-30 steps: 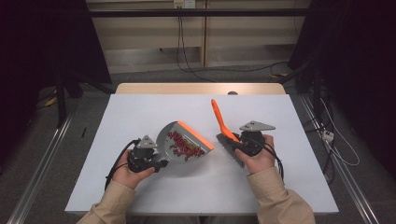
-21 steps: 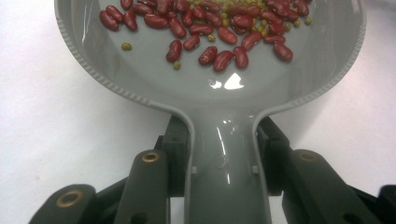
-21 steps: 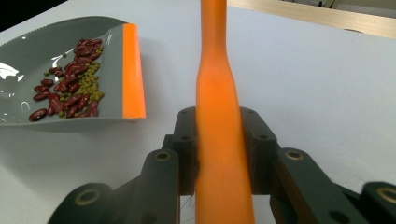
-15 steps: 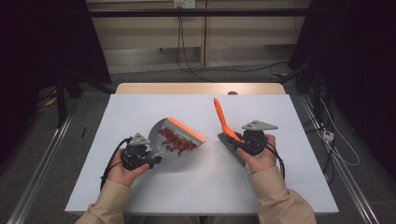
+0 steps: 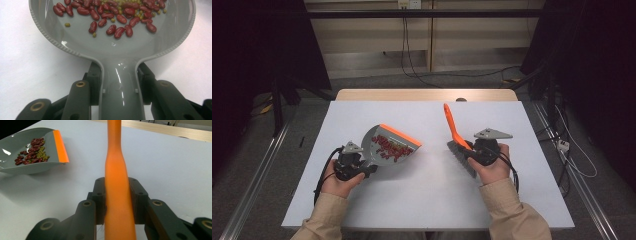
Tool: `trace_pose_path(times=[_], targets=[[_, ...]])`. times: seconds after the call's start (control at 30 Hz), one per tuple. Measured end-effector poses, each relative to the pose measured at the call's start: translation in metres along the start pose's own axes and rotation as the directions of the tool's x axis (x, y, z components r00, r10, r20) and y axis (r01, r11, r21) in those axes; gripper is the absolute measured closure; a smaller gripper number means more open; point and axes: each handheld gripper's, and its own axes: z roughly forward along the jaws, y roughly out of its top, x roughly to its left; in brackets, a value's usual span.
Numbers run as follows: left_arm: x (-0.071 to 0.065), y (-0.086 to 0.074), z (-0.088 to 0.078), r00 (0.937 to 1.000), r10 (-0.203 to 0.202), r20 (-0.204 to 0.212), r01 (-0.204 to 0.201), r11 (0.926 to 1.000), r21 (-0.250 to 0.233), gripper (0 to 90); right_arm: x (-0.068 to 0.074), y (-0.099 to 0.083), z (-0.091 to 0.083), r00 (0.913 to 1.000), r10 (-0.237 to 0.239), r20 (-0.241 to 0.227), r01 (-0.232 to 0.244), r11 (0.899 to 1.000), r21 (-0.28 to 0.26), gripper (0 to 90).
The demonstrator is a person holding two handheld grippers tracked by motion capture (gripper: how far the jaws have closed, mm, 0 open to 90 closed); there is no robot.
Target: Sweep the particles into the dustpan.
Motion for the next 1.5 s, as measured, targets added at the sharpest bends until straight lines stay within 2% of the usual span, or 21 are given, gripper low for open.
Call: trace_pose_path(times=[0.1,0.13,0.37,0.4,0.67,0.9,1.07,1.17,1.5], targets=[[0.002,-0.001,0.000,0.9998,-0.011,-0.017,0.011,0.9999,-0.007,63.9,-0.002,0.000,-0.001,1.0000,0.004,0.000,-0.004,1.000,-0.004,71.3],[0.004,-0.001,0.000,0.9998,-0.015,-0.008,0.015,0.9999,-0.001,63.9,-0.002,0.000,-0.001,1.0000,0.004,0.002,-0.004,1.000,-0.002,71.3],[0.008,-0.003,-0.001,0.9993,-0.026,-0.028,0.026,0.9997,-0.003,63.9,-0.006,0.000,-0.003,0.9998,0.014,0.016,-0.015,1.000,0.003,71.3],[0.008,-0.004,-0.001,0.9989,-0.039,-0.026,0.039,0.9992,-0.010,63.9,-0.007,0.000,-0.003,0.9997,0.014,0.018,-0.014,1.000,0.004,71.3],[0.015,-0.007,-0.002,0.9970,-0.063,-0.044,0.063,0.9980,-0.010,63.9,-0.018,-0.001,-0.009,0.9985,0.033,0.044,-0.034,0.999,0.003,71.3],[0.019,-0.009,-0.001,0.9958,-0.068,-0.061,0.069,0.9976,0.002,63.9,-0.029,-0.001,-0.013,0.9968,0.046,0.066,-0.046,0.999,0.006,71.3],[0.021,-0.010,0.000,0.9932,-0.090,-0.074,0.089,0.9960,-0.006,63.9,-0.034,-0.002,-0.014,0.9960,0.047,0.077,-0.048,0.999,0.010,71.3],[0.023,-0.011,-0.001,0.9924,-0.083,-0.091,0.085,0.9963,0.012,63.9,-0.037,-0.003,-0.016,0.9953,0.047,0.085,-0.047,0.999,0.006,71.3],[0.029,-0.015,0.001,0.9848,-0.120,-0.125,0.122,0.9924,0.008,63.9,-0.044,-0.007,-0.020,0.9938,0.052,0.099,-0.053,0.998,0.014,71.2]])
